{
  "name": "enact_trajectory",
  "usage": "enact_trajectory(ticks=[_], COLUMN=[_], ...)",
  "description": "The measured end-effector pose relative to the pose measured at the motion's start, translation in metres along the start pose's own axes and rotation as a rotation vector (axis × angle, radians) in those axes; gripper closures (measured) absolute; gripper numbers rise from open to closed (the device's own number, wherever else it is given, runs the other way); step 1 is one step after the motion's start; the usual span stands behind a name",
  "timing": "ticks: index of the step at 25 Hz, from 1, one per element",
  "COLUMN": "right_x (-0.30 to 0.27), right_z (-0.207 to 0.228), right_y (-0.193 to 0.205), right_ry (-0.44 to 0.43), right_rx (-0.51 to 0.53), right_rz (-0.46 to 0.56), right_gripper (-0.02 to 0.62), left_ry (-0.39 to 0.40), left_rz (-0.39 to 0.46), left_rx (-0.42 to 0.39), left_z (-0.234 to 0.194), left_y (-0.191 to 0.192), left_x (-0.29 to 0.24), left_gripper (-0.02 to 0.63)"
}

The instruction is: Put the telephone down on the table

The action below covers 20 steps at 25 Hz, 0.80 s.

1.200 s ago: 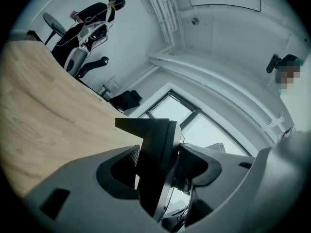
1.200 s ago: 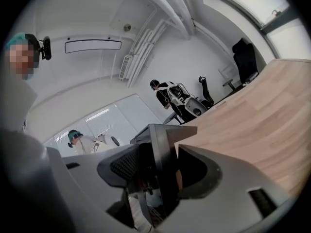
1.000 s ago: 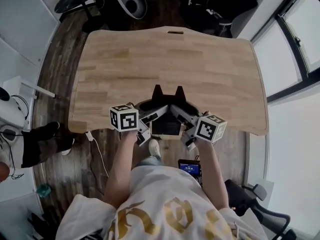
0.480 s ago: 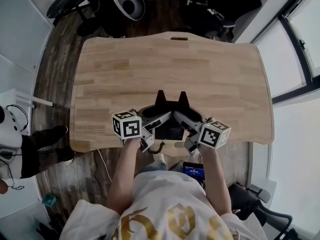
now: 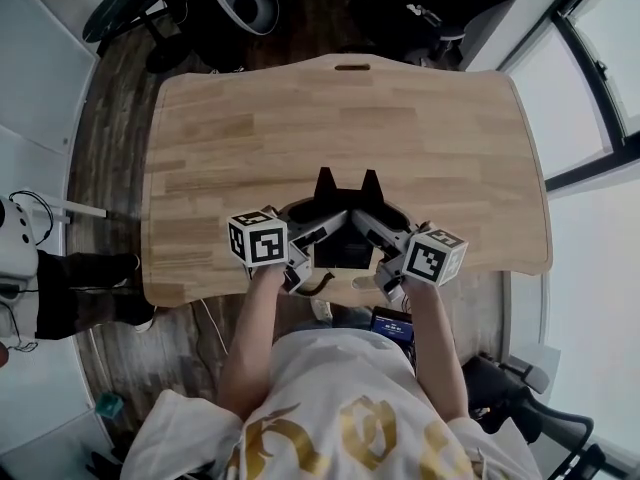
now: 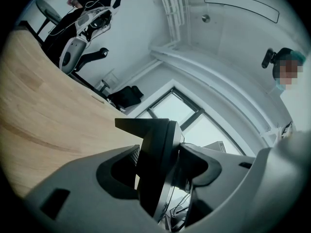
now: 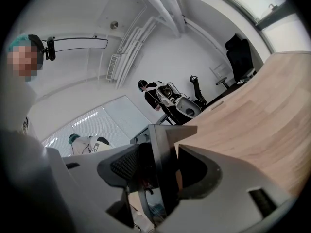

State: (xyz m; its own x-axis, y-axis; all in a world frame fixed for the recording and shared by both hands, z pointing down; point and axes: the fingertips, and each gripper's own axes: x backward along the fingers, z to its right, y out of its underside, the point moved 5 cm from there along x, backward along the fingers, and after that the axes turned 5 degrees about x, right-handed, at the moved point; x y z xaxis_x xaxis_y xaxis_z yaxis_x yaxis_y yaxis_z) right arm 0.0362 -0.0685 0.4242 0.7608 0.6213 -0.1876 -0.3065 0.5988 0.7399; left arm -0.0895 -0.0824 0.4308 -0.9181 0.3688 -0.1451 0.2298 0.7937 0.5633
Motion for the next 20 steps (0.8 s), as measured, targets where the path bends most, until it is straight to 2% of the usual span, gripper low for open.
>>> enact_trajectory(ticks=[4, 10, 20], right_x=[0.004, -0.004, -0.014], right_z=[-0.007, 0.016, 0.038], right_y=[0.009, 0.000, 0.014], right_ry=[-0.005, -0.017, -0.004], right_rx=[0.007, -0.024, -0.058], right_rz=[0.000, -0.018, -0.054], right_gripper=[0.365, 0.365, 0.365], left_ry=[0.001, -0.011, -0.026], left_rz=[-0.002, -0.026, -0.029], left_rx=[-0.005, 0.008, 0.058], left_z=[0.004, -0.010, -0.036], left_y=[0.009, -0.001, 0.010], left_x=[0.008, -0.011, -0.018], left_gripper=[0.367, 0.367, 0.367])
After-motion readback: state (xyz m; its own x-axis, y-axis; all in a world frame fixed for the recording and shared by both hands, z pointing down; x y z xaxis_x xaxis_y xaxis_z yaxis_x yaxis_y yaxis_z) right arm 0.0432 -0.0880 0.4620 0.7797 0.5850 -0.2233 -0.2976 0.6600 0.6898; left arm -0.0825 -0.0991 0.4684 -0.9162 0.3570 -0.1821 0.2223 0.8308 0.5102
